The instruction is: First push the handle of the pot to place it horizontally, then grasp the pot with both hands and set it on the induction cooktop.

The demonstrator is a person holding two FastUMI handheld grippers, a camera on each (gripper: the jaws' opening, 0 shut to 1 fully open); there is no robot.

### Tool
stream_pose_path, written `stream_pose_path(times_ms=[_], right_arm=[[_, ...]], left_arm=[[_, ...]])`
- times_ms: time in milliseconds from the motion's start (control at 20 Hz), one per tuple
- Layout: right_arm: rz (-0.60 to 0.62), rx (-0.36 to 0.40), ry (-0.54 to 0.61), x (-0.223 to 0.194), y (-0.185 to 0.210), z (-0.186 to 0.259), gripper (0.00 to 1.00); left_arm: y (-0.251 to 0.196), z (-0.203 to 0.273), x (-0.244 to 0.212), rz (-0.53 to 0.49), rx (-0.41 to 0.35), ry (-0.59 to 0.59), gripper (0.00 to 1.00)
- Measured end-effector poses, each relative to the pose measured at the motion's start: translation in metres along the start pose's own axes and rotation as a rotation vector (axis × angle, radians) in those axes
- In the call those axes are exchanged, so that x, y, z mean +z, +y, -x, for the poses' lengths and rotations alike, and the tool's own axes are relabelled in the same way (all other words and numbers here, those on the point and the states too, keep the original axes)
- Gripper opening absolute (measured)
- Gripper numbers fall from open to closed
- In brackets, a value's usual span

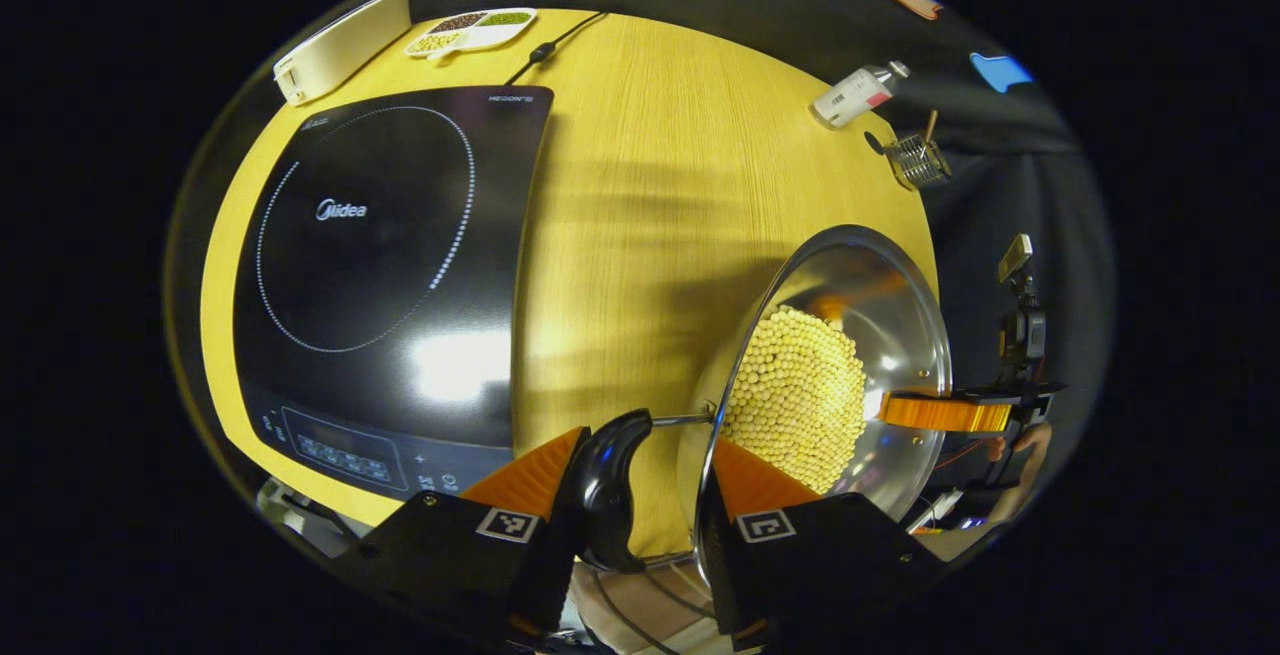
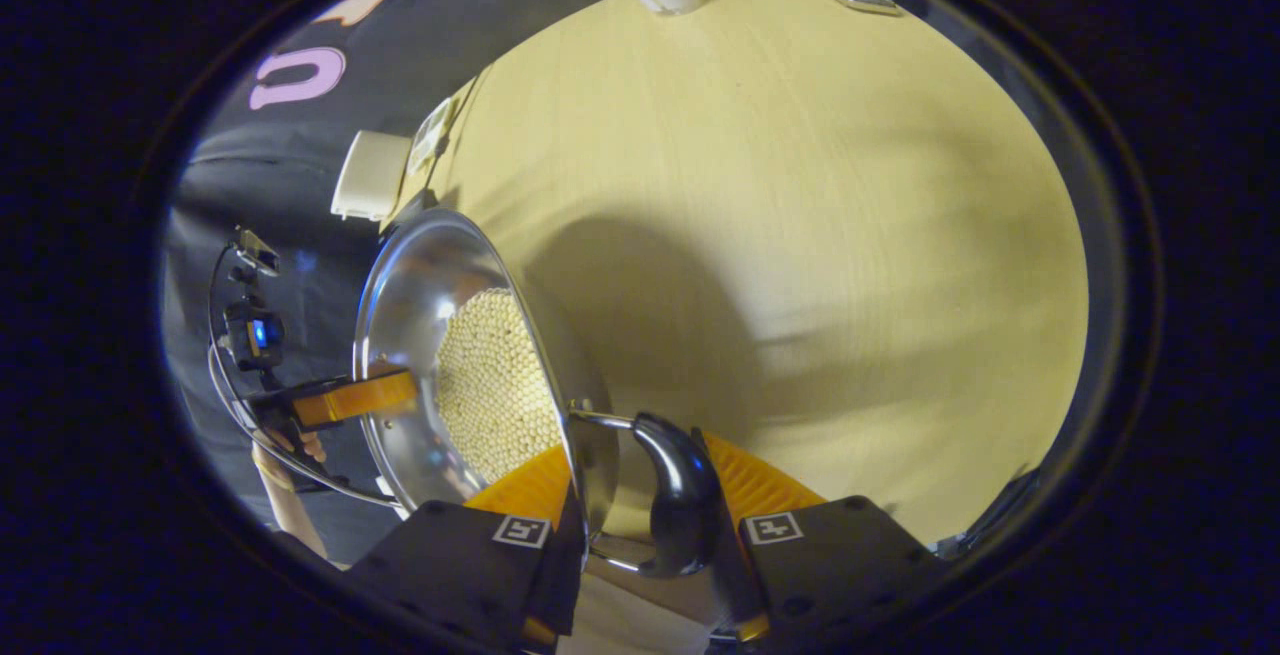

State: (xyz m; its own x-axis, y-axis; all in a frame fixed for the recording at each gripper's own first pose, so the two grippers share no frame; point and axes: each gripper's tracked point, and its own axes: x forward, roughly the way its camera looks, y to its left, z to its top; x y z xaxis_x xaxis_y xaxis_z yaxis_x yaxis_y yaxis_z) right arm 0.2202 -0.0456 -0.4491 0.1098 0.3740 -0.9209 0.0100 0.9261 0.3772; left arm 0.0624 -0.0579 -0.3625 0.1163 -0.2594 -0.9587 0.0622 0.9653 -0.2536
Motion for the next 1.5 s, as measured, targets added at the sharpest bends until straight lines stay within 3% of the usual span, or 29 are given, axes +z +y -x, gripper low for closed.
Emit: stream_pose_path(times_ms=[150,200,250,450,500,600,650,750,800,850,1150,1500], right_arm=[[-0.001,0.014,-0.023,-0.001,0.001,-0.003,0.51],[-0.005,0.015,-0.030,-0.001,0.001,-0.005,0.55],[-0.004,0.016,-0.037,-0.001,0.001,-0.004,0.50],[-0.009,0.005,-0.065,-0.001,0.001,-0.007,0.55],[-0.010,0.000,-0.067,-0.001,0.001,-0.008,0.51],[-0.016,-0.008,-0.069,-0.002,0.000,-0.007,0.50],[-0.014,-0.011,-0.070,0.000,0.000,-0.005,0.55],[0.002,-0.015,-0.074,0.003,0.000,-0.003,0.51],[0.013,-0.019,-0.079,0.007,-0.001,-0.002,0.55],[0.023,-0.023,-0.087,0.010,-0.002,0.000,0.50],[0.063,-0.041,-0.112,0.020,-0.010,0.009,0.50],[0.047,-0.077,-0.157,0.018,-0.011,0.008,0.50]], left_arm=[[0.019,0.020,0.004,-0.025,0.009,-0.013,0.55],[0.026,0.027,0.005,-0.033,0.011,-0.019,0.57],[0.034,0.033,0.007,-0.037,0.011,-0.024,0.60],[0.071,0.055,0.013,-0.062,-0.006,-0.050,0.57],[0.082,0.058,0.014,-0.068,-0.010,-0.054,0.57],[0.107,0.066,0.018,-0.073,-0.017,-0.061,0.57],[0.120,0.068,0.019,-0.071,-0.020,-0.065,0.57],[0.148,0.076,0.020,-0.061,-0.023,-0.077,0.57],[0.163,0.079,0.022,-0.053,-0.022,-0.085,0.57],[0.177,0.083,0.025,-0.045,-0.021,-0.097,0.57],[0.244,0.088,0.059,-0.035,-0.009,-0.161,0.57],[0.287,0.074,0.111,-0.081,0.017,-0.231,0.58]])
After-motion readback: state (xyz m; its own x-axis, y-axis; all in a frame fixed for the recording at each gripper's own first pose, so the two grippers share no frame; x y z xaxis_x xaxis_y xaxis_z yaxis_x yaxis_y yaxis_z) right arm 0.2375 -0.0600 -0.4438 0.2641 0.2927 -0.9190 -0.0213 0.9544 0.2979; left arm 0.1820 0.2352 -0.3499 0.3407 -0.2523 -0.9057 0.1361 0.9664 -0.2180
